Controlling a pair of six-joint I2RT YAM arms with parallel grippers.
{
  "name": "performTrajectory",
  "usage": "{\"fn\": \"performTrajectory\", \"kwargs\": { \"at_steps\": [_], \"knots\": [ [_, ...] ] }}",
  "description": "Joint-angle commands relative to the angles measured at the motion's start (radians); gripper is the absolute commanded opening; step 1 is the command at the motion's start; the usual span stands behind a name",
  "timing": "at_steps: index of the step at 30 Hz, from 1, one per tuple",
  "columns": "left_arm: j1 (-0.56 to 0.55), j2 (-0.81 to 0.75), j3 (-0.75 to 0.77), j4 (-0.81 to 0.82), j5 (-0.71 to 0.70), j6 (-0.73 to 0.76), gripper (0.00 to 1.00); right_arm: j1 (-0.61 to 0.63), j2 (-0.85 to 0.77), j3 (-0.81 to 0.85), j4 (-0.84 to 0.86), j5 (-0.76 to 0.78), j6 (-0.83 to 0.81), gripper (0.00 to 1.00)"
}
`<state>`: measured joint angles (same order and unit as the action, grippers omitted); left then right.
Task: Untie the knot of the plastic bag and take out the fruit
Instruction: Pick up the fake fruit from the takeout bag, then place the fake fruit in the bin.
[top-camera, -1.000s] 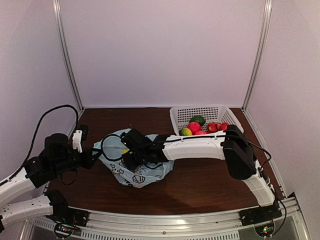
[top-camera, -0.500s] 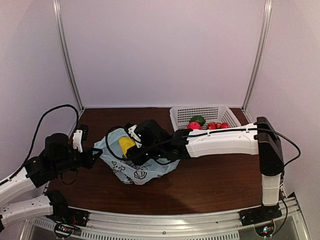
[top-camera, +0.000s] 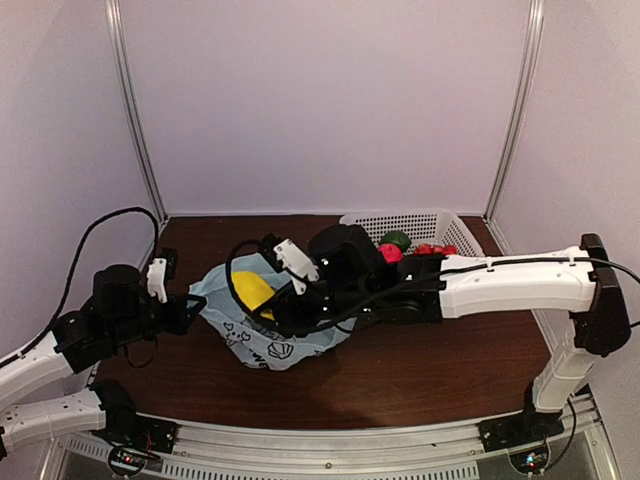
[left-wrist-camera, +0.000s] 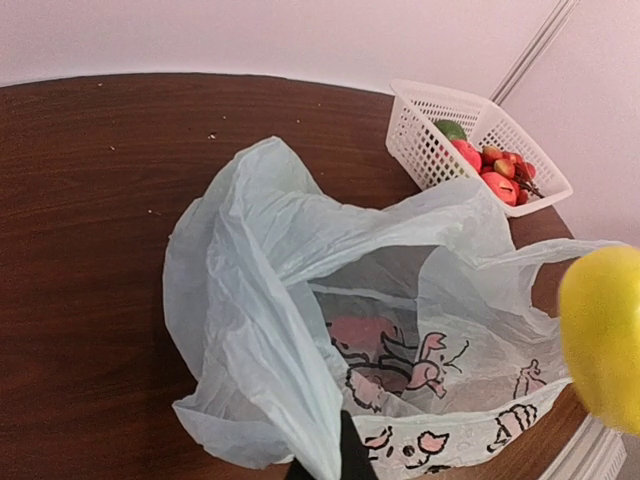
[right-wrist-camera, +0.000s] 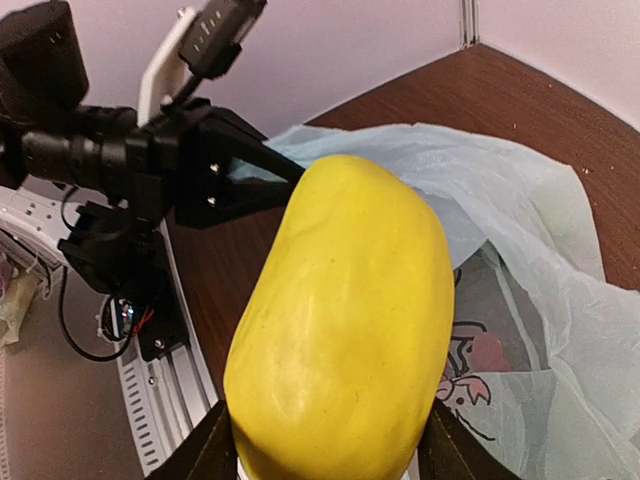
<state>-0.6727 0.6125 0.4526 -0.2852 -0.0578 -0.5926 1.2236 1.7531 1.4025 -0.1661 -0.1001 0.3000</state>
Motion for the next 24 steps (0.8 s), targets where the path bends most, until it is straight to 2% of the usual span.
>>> {"fn": "performTrajectory", "kwargs": {
  "at_steps": [1, 7, 13, 20, 24],
  "knots": [
    [0.007, 0.000, 0.026, 0.037, -0.033, -0.019, 0.00, -0.005, -0.134, -0.024, 0.019, 0.033, 0.019, 0.47],
    [0.007, -0.014, 0.029, 0.024, -0.055, -0.022, 0.00, -0.080, -0.240, 0.000, -0.170, 0.226, -0.007, 0.47],
    [0.007, -0.033, 0.027, 0.013, -0.064, -0.038, 0.00, -0.264, -0.284, -0.045, -0.307, 0.302, -0.046, 0.46],
    [0.007, -0.043, 0.023, 0.008, -0.063, -0.048, 0.00, -0.551, -0.240, -0.093, -0.327, 0.208, -0.098, 0.46],
    [0.007, -0.044, 0.024, 0.004, -0.068, -0.045, 0.00, -0.666, -0.167, -0.095, -0.319, 0.145, -0.119, 0.46]
  ]
}}
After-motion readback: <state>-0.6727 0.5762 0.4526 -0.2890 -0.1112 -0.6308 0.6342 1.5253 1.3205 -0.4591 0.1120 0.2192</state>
